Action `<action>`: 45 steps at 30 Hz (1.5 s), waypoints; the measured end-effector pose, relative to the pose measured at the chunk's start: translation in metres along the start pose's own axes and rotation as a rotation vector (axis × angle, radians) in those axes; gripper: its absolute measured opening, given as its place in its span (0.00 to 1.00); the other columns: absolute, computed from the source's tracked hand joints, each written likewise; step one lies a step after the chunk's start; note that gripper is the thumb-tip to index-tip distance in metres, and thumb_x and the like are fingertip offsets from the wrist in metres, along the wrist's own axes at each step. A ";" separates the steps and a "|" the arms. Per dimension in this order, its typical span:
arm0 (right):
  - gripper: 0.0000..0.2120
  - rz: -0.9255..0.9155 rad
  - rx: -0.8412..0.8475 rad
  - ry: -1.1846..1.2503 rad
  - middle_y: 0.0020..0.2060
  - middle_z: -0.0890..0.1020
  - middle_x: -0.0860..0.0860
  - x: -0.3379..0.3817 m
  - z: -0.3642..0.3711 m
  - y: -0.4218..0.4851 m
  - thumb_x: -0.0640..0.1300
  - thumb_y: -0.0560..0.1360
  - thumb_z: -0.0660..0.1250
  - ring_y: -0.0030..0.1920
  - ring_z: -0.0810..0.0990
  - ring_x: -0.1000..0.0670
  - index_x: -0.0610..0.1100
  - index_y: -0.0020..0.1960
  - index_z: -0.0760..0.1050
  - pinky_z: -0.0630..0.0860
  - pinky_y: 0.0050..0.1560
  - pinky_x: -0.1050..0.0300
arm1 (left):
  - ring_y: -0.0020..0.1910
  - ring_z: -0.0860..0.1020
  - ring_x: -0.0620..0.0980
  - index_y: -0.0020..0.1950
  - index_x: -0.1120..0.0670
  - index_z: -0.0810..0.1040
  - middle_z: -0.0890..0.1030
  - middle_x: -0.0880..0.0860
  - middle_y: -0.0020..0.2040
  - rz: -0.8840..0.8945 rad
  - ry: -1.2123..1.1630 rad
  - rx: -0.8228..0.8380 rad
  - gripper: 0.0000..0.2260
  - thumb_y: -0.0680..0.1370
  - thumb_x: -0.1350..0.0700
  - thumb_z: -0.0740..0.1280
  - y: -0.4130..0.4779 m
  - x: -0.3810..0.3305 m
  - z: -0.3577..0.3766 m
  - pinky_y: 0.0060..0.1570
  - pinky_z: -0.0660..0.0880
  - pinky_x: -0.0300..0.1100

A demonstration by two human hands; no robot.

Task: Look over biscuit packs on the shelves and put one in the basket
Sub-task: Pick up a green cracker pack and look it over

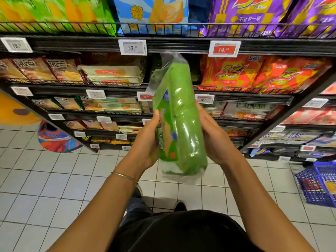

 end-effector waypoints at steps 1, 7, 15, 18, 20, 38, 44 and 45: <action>0.22 -0.051 0.033 -0.072 0.77 0.72 0.55 0.000 0.003 0.000 0.51 0.87 0.56 0.76 0.72 0.50 0.54 0.81 0.66 0.73 0.72 0.45 | 0.65 0.83 0.57 0.71 0.50 0.80 0.83 0.58 0.67 0.013 0.055 -0.028 0.26 0.84 0.35 0.57 0.001 -0.002 0.000 0.64 0.79 0.58; 0.28 -0.072 0.089 -0.243 0.79 0.67 0.54 -0.010 0.017 -0.002 0.54 0.83 0.65 0.77 0.70 0.49 0.62 0.81 0.63 0.71 0.74 0.38 | 0.48 0.85 0.51 0.56 0.48 0.86 0.87 0.52 0.49 0.036 -0.024 0.050 0.27 0.86 0.34 0.53 0.000 0.003 0.005 0.48 0.81 0.47; 0.49 0.337 0.054 0.083 0.71 0.77 0.38 -0.066 0.020 -0.016 0.77 0.62 0.74 0.69 0.78 0.39 0.51 0.75 0.72 0.72 0.71 0.31 | 0.70 0.78 0.59 0.74 0.49 0.77 0.81 0.59 0.69 0.031 0.239 -0.037 0.37 0.80 0.26 0.49 -0.002 0.006 0.006 0.73 0.70 0.62; 0.48 0.315 -0.021 0.124 0.68 0.80 0.42 -0.072 0.014 -0.016 0.76 0.63 0.75 0.69 0.79 0.41 0.52 0.75 0.72 0.74 0.69 0.33 | 0.70 0.77 0.58 0.72 0.43 0.77 0.80 0.57 0.70 0.081 0.479 -0.084 0.31 0.82 0.28 0.49 -0.008 -0.006 0.006 0.72 0.70 0.64; 0.41 0.257 -0.095 0.106 0.66 0.82 0.46 -0.067 0.005 -0.015 0.68 0.70 0.74 0.66 0.82 0.43 0.52 0.77 0.69 0.79 0.65 0.38 | 0.68 0.79 0.55 0.71 0.41 0.78 0.82 0.52 0.68 0.131 0.463 -0.048 0.31 0.80 0.26 0.49 -0.013 -0.016 0.002 0.70 0.73 0.64; 0.11 0.197 -0.174 -0.046 0.53 0.87 0.44 -0.035 -0.038 -0.012 0.48 0.77 0.69 0.55 0.84 0.42 0.45 0.55 0.84 0.77 0.64 0.34 | 0.60 0.84 0.61 0.72 0.58 0.77 0.85 0.60 0.63 0.183 0.098 0.000 0.20 0.82 0.52 0.68 -0.028 -0.026 -0.033 0.58 0.82 0.57; 0.22 0.077 -0.088 -0.027 0.65 0.83 0.42 -0.036 -0.038 -0.014 0.37 0.79 0.67 0.63 0.82 0.44 0.43 0.73 0.74 0.80 0.56 0.51 | 0.62 0.83 0.59 0.73 0.61 0.72 0.83 0.60 0.64 0.248 0.184 0.077 0.25 0.77 0.59 0.70 -0.035 -0.034 -0.035 0.59 0.82 0.54; 0.24 0.060 -0.084 -0.029 0.66 0.82 0.42 -0.036 -0.038 -0.014 0.36 0.78 0.67 0.64 0.82 0.43 0.42 0.73 0.73 0.80 0.56 0.52 | 0.61 0.83 0.58 0.73 0.61 0.72 0.84 0.60 0.64 0.256 0.190 0.094 0.25 0.75 0.60 0.69 -0.035 -0.035 -0.035 0.57 0.83 0.51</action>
Point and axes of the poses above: each hand's wrist, its own y-axis towards the middle knuckle, its own z-axis out of the palm, x = y × z, the point moved 8 cm from there along y, towards the middle knuckle
